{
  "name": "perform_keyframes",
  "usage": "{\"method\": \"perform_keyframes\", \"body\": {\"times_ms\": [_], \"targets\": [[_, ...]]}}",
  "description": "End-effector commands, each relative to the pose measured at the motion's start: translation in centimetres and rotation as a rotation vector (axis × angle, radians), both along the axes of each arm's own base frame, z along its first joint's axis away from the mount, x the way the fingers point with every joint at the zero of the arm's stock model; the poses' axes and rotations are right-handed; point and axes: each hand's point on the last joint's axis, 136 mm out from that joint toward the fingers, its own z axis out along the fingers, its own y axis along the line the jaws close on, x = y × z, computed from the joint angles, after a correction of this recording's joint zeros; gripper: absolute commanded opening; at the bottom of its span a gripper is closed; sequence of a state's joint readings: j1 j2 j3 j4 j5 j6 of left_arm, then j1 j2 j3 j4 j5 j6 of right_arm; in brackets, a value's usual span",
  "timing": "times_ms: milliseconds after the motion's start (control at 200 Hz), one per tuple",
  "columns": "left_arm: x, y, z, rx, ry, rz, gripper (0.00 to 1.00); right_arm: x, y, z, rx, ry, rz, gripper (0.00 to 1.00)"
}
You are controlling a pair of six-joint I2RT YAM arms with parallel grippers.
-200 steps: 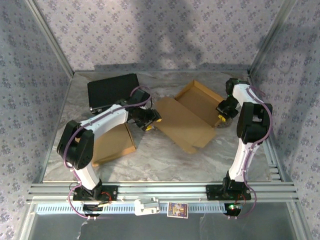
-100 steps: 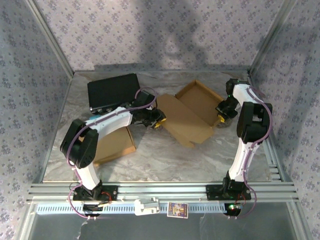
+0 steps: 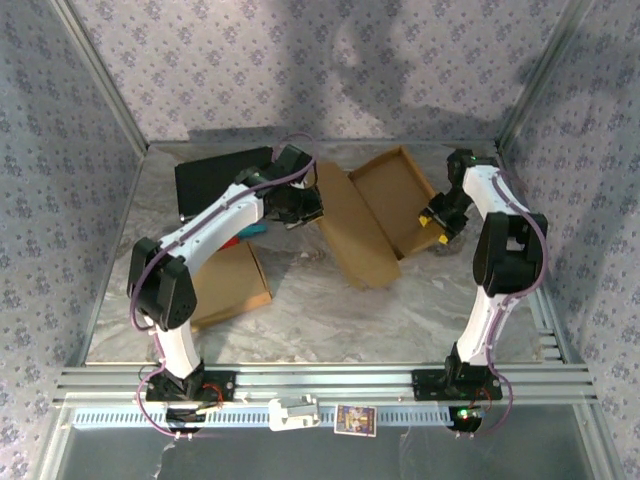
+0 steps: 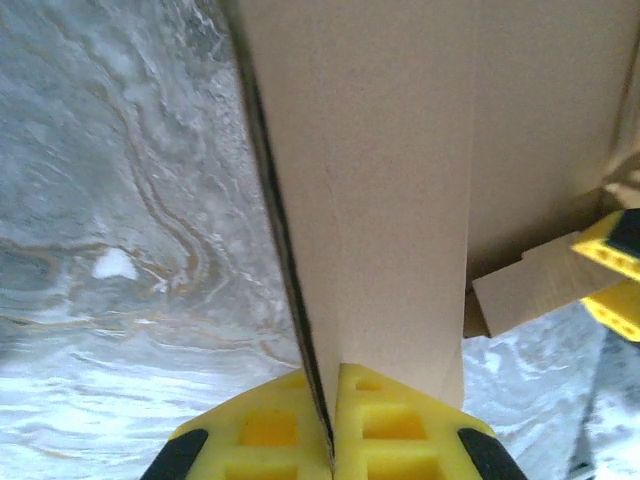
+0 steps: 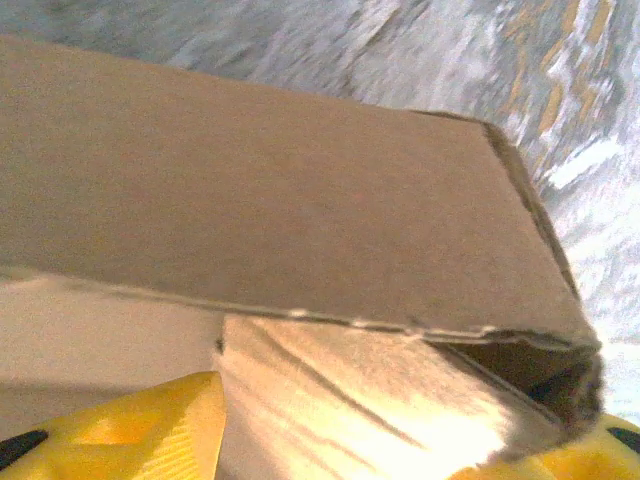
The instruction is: Fold the paper box
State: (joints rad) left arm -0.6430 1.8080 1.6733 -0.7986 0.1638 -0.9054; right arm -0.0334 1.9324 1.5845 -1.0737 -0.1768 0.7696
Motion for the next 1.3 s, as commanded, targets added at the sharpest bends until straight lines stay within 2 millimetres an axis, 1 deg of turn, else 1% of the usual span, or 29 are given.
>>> {"method": "perform_keyframes", "body": {"times_ms": [0, 20, 55, 90, 100, 115, 175, 235, 350, 445, 490, 565, 585, 625, 675, 755, 820, 865, 889, 1029, 1149, 1209, 1294], "targets": [[-2.2, 2.7, -1.3, 0.196, 0.091, -0.169, 0.00, -0.2, 2.1, 5.7, 0.052, -0.113, 0.037, 0.63], [-2.1, 3.0, -1.1, 0.214, 0.089, -0.186, 0.00, -0.3, 2.4, 6.3, 0.058, -0.127, 0.041, 0.66], [-2.1, 3.3, -0.9, 0.250, 0.095, -0.217, 0.00, -0.5, 2.9, 7.3, 0.068, -0.149, 0.052, 0.67], [-1.8, 3.6, -0.5, 0.280, 0.087, -0.246, 0.00, -0.7, 3.4, 8.1, 0.074, -0.163, 0.064, 0.67], [-1.9, 3.8, -0.7, 0.296, 0.096, -0.259, 0.00, -0.8, 3.5, 8.4, 0.075, -0.168, 0.067, 0.68], [-1.6, 3.8, 0.0, 0.306, 0.079, -0.272, 0.00, -0.9, 3.7, 8.7, 0.076, -0.175, 0.072, 0.68], [-1.2, 4.5, 0.5, 0.372, 0.066, -0.317, 0.00, -1.1, 4.0, 9.9, 0.070, -0.201, 0.085, 0.67], [-0.5, 4.9, 1.5, 0.424, 0.041, -0.351, 0.00, -1.0, 4.2, 11.0, 0.070, -0.235, 0.090, 0.66], [1.2, 5.6, 3.4, 0.517, -0.015, -0.359, 0.00, -1.1, 4.6, 12.3, 0.083, -0.260, 0.128, 0.63], [2.2, 5.6, 4.7, 0.569, -0.068, -0.364, 0.00, -0.8, 4.5, 13.6, 0.049, -0.321, 0.176, 0.60], [2.6, 5.5, 5.1, 0.587, -0.090, -0.364, 0.00, -0.6, 4.7, 14.0, 0.038, -0.356, 0.207, 0.57], [3.1, 5.5, 5.4, 0.607, -0.113, -0.359, 0.00, -0.8, 4.9, 13.8, -0.009, -0.376, 0.255, 0.51], [3.1, 5.6, 5.5, 0.612, -0.116, -0.355, 0.00, -0.8, 5.1, 13.8, -0.022, -0.387, 0.299, 0.50], [3.3, 5.8, 5.5, 0.622, -0.120, -0.346, 0.00, -1.0, 5.4, 13.6, -0.033, -0.397, 0.335, 0.49], [3.4, 5.9, 5.4, 0.629, -0.119, -0.338, 0.00, -1.6, 5.5, 13.3, -0.058, -0.392, 0.357, 0.48], [3.5, 5.9, 5.3, 0.628, -0.118, -0.327, 0.00, -2.9, 5.9, 12.3, -0.060, -0.372, 0.371, 0.43], [3.7, 5.6, 5.1, 0.620, -0.123, -0.323, 0.00, -3.7, 5.9, 11.3, -0.064, -0.356, 0.360, 0.43], [3.9, 5.3, 5.0, 0.612, -0.131, -0.326, 0.00, -4.5, 5.7, 10.2, -0.054, -0.327, 0.339, 0.45], [4.0, 5.3, 5.0, 0.613, -0.135, -0.327, 0.00, -4.5, 5.5, 10.0, -0.052, -0.326, 0.331, 0.46], [4.3, 4.9, 5.1, 0.607, -0.151, -0.328, 0.00, -3.6, 4.2, 9.3, -0.080, -0.322, 0.321, 0.53], [4.4, 4.8, 5.3, 0.606, -0.165, -0.343, 0.00, -2.2, 2.8, 9.2, -0.118, -0.325, 0.307, 0.55], [4.5, 4.6, 5.5, 0.607, -0.181, -0.359, 0.00, -0.8, 2.0, 9.8, -0.152, -0.358, 0.310, 0.55], [4.5, 4.2, 5.7, 0.627, -0.207, -0.402, 0.00, 1.7, 2.0, 11.6, -0.239, -0.450, 0.405, 0.50]]}}
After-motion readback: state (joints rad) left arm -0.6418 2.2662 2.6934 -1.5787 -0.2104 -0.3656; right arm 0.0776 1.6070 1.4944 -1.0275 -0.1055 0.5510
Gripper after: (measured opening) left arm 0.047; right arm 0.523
